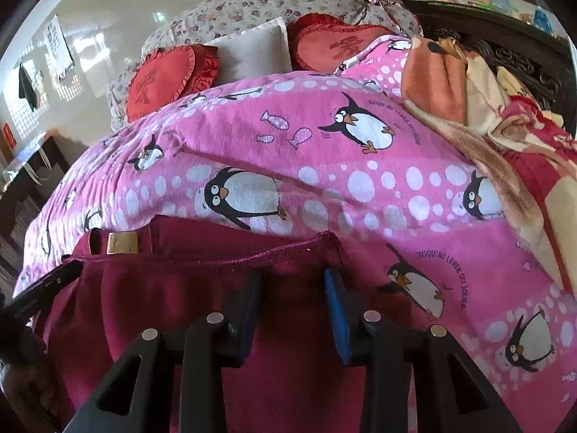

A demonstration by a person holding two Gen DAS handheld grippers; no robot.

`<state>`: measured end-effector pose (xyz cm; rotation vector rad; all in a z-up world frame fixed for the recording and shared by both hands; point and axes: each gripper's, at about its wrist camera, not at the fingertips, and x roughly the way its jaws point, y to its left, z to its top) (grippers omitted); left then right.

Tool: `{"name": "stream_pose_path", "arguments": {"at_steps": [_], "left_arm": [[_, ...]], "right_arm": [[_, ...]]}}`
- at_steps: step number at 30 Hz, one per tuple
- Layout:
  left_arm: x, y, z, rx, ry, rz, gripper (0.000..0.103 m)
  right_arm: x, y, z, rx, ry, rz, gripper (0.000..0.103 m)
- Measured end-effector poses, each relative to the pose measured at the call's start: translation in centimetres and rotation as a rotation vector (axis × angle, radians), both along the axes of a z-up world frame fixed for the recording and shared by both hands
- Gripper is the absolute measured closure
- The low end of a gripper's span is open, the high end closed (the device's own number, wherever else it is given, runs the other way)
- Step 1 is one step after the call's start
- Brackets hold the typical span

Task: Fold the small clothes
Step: 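Lay the folded hem onto the collar and open both grippers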

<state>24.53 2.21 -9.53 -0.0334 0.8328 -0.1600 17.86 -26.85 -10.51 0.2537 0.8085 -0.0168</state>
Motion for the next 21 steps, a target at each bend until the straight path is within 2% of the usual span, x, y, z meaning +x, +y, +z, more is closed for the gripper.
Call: {"name": "stream_pose_path", "arguments": {"at_steps": [6,7,9,11,12,14,16,17,18,20,21], "left_arm": [[-0.1,-0.3,-0.2,-0.001,-0.003,-0.01,0.029],[-0.1,-0.3,-0.2,0.0,-0.006,-0.01,0.029],[-0.1,-0.3,-0.2,0.0,-0.007,-0.008,0.029],[-0.2,-0.3,-0.2,0.006,-0.008,-0.01,0.029],[-0.2,-0.2,-0.2,0.004,-0.008,-0.01,0.029],[-0.2,-0.2,-0.2,-0.002,-0.006,-0.01,0.029],[-0.2,-0.3,-0.2,-0.003,-0.006,-0.01,0.029],[-0.1,-0.2,-0.2,-0.004,-0.004,-0.009,0.029],[0.0,-0.2,-0.1,-0.005,-0.004,-0.009,0.029],[0.0,-0.2,-0.1,-0.007,-0.004,-0.008,0.029],[0.1,-0.2,-0.2,-0.007,-0.001,-0.008,0.029]], "right_arm": [[-0.2,-0.2,1.0,0.025,0.011,0.002,0.068],[-0.5,0.2,2.1,0.005,0.009,-0.013,0.068],[-2.2,1.6,5.0,-0.019,-0.058,-0.011,0.068],[-3.9,4.7,7.1,-0.015,-0.108,0.073,0.068],[-4.4,6.0,7.3,-0.017,-0.103,0.106,0.068],[-4.2,8.2,5.9,-0.028,-0.024,0.163,0.068],[-3.2,8.9,2.3,-0.093,0.093,0.141,0.067],[-2.9,8.4,0.5,-0.087,0.107,0.141,0.066],[-3.4,7.6,0.0,-0.063,0.005,0.144,0.065],[-3.6,7.5,-0.2,-0.061,-0.018,0.141,0.065],[-3.6,8.2,-0.1,-0.106,-0.018,0.145,0.063]]}}
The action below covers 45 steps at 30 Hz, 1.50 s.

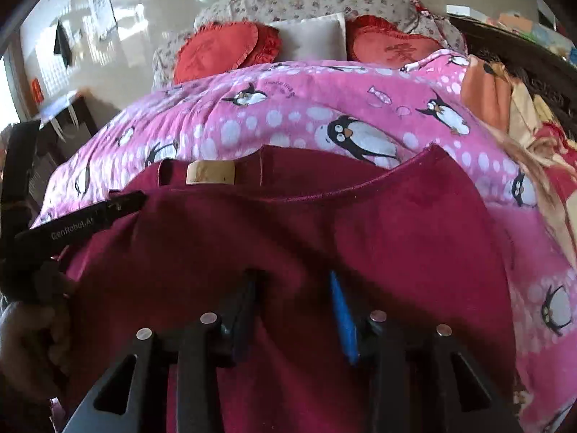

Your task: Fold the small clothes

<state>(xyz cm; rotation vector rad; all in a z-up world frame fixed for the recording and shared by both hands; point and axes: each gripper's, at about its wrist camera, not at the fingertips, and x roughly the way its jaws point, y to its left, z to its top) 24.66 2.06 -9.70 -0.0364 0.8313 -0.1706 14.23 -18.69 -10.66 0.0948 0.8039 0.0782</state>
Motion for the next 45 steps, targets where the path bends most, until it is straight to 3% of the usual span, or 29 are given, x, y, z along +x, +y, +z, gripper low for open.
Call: {"name": "stream_pose_path", "arguments": {"at_steps": [2,3,6,8,11,13,16,19,20,22,23,26,31,34,38,40,45], "left_arm": [[0.2,-0.1,0.0,0.007,0.007,-0.002,0.028],[0.3,-0.3,0.0,0.017,0.019,-0.012,0.023],[0.1,-1.0,0.9,0.066,0.082,-0.084,0.022],[-1.9,0.0,2.7,0.0,0.092,-0.135,0.022],[-7.3,3.4,5.7,-0.094,0.022,-0.149,0.022],[-11.5,5.7,6.2,-0.15,-0.008,-0.148,0.022],[-16.4,7.3,4.8,-0.176,0.014,-0.13,0.022],[-19.1,6.9,3.0,-0.178,0.042,-0.092,0.022],[-19.4,6.4,2.1,-0.166,0.065,-0.083,0.022],[-19.4,5.5,-0.2,-0.111,0.13,-0.053,0.022],[-19.4,4.9,-1.3,-0.057,0.142,-0.048,0.022],[-20.4,3.4,-1.8,0.03,0.072,-0.053,0.018],[-20.7,3.2,-2.0,0.022,0.046,-0.035,0.018],[-20.7,3.4,-2.2,0.019,0.034,-0.036,0.018],[-21.2,3.8,-2.2,0.015,0.03,-0.035,0.018],[-21.6,4.0,-2.3,0.009,0.031,-0.033,0.018],[-21.7,4.1,-2.2,0.0,0.031,-0.033,0.018]], "right_arm": [[0.0,0.6,0.1,-0.036,-0.007,0.006,0.061],[-0.1,0.5,0.1,-0.02,-0.006,0.015,0.059],[-1.0,-1.0,1.9,0.06,0.055,0.025,0.058],[-3.4,-1.9,4.0,0.071,0.001,-0.007,0.058],[-8.1,-3.1,6.1,0.079,-0.075,-0.025,0.056],[-11.1,-3.4,5.9,0.069,-0.083,-0.021,0.055],[-14.4,-3.1,4.3,0.071,-0.102,0.018,0.055],[-14.2,-2.0,1.3,0.009,-0.014,0.013,0.053],[-14.0,-1.9,0.2,0.001,0.008,0.016,0.051],[-14.1,-1.4,-0.2,-0.03,-0.032,0.038,0.045],[-14.0,-1.1,-0.2,-0.048,-0.027,0.04,0.045],[-14.3,-0.7,-0.4,-0.079,-0.033,0.038,0.042],[-14.1,-1.4,0.0,-0.007,0.003,0.075,0.026],[-13.5,-1.2,0.7,0.012,0.039,0.065,0.026],[-13.4,-1.4,1.1,0.138,0.013,0.003,0.024],[-13.4,-1.0,0.0,0.118,0.016,-0.012,0.021],[-13.5,1.8,-0.8,-0.067,-0.018,-0.014,0.013]]}}
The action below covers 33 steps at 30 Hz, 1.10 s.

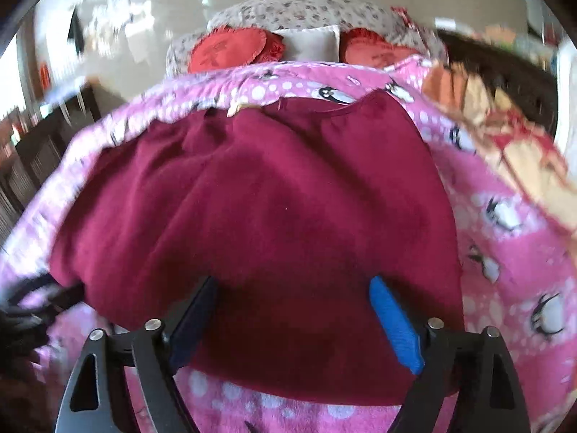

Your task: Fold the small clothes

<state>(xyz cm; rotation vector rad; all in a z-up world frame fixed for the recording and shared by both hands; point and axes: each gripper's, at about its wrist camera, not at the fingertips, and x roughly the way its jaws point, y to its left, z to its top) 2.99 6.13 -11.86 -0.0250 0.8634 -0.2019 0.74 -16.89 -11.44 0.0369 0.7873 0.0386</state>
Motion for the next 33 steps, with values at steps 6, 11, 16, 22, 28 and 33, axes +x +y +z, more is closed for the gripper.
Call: {"name": "stream_pose_path", "arguments": {"at_steps": [6,11,16,22,28,33], "left_arm": [[-0.1,0.1,0.0,-0.006,0.0,-0.001,0.018],[0.1,0.7,0.3,-0.059,0.022,-0.014,0.015],[-1.1,4.3,0.7,-0.312,0.032,0.015,0.015],[-2.9,5.5,0.4,-0.547,0.074,0.005,0.014],[0.4,4.4,0.5,-0.689,0.095,0.007,0.005],[1.7,6.3,0.7,-0.824,0.1,0.135,0.005]], "right_arm": [[0.1,-0.4,-0.2,0.024,-0.006,0.003,0.011],[0.0,-0.5,-0.2,0.03,-0.01,0.004,0.011],[-0.1,-0.5,-0.1,0.027,-0.015,0.005,0.011],[-0.2,-0.7,-0.1,0.036,-0.021,0.007,0.011],[-0.3,-0.7,-0.2,0.044,-0.024,0.009,0.01],[-0.3,-0.6,-0.1,0.042,-0.026,0.009,0.011]]}}
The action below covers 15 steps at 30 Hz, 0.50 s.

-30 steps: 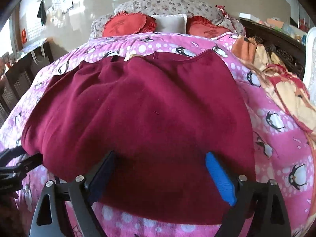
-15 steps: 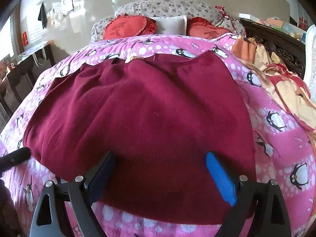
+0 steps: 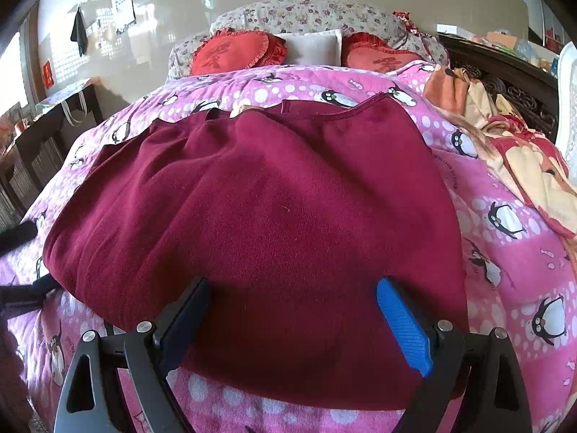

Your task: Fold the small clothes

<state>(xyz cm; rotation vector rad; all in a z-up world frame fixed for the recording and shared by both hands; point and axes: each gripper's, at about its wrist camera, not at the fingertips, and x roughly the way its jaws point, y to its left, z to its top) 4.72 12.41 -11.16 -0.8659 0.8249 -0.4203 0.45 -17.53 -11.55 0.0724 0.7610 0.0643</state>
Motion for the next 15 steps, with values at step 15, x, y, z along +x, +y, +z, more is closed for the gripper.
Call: {"name": "stream_pose_path", "arguments": {"at_steps": [15], "left_arm": [[1.4,-1.7,1.1,0.149,-0.02,-0.189,0.009]], "right_arm": [[0.0,0.1,0.0,-0.003,0.001,0.001,0.01]]}}
